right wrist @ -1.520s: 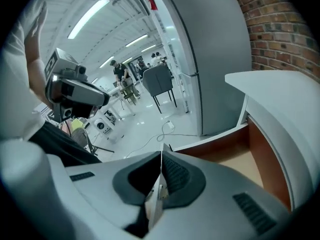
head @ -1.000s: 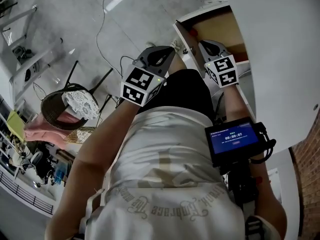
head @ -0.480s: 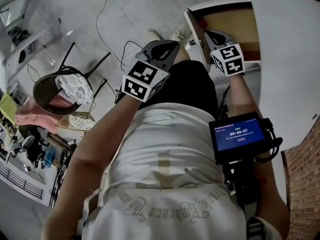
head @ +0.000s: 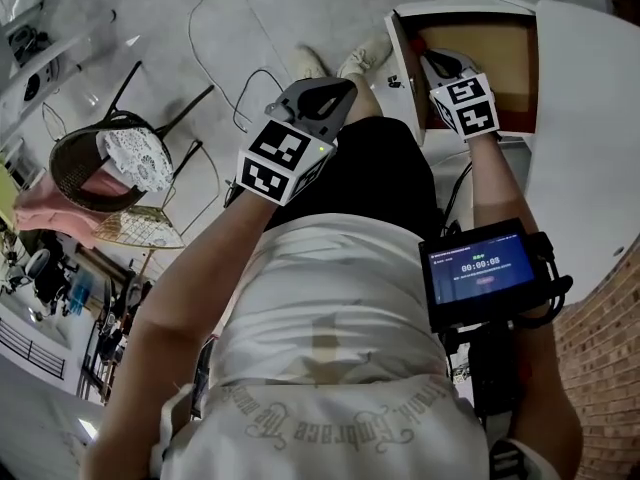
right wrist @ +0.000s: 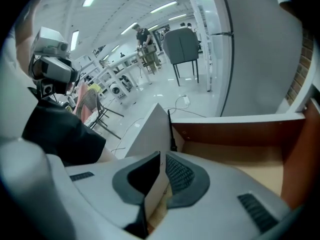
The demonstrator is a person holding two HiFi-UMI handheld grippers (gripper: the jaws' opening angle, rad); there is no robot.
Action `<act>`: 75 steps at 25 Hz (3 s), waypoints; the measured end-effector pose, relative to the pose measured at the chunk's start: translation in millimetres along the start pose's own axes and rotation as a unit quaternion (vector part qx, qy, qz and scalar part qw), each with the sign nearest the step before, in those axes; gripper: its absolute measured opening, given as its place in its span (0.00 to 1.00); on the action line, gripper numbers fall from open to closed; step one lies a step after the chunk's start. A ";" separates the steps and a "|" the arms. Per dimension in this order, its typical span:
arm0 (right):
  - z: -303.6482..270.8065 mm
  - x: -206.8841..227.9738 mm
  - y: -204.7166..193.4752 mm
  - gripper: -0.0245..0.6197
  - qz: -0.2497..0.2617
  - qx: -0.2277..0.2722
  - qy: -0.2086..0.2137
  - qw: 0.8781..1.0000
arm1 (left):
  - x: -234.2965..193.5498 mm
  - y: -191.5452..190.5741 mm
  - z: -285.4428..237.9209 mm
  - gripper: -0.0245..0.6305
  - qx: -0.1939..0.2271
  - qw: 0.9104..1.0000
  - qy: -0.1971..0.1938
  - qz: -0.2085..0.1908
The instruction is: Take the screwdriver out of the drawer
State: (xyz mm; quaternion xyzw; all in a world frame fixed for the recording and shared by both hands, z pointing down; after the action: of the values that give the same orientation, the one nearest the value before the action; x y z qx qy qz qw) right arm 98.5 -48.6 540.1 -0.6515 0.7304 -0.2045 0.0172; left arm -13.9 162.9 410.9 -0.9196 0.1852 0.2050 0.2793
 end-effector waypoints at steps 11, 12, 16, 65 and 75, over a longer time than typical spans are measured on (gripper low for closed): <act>-5.9 25.1 -4.0 0.31 0.068 -0.041 0.002 0.997 | 13.4 -5.2 -7.4 0.07 0.005 1.000 -0.004 0.006; -7.4 25.7 -4.2 0.31 0.070 -0.044 0.004 0.997 | 13.3 -5.8 -7.4 0.07 0.005 1.000 -0.002 0.009; -19.3 28.4 -6.3 0.32 0.087 -0.056 0.009 0.995 | 11.2 -12.3 -7.8 0.07 0.005 1.000 -0.002 0.021; -69.5 51.7 12.4 0.15 0.109 -0.071 0.085 0.988 | -12.0 -15.2 -29.0 0.07 0.001 0.998 0.008 0.058; -63.1 59.1 11.7 0.14 0.079 -0.042 0.043 0.995 | -16.7 -11.8 -33.4 0.07 -0.001 0.999 0.004 0.033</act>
State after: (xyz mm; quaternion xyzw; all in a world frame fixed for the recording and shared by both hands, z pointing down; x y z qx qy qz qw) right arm 60.2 -87.0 608.5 -0.5822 0.7877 -0.1997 -0.0250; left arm -13.6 156.2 449.5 -0.9139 0.2166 0.2107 0.2710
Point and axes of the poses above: the fingertips, and each gripper's own axes: z backward along the fingers, x to its right, y out of its top, the point moved 10 cm from there along z, backward along the fingers, and after that the axes turned 8 degrees about -x, right-handed, at the moved point
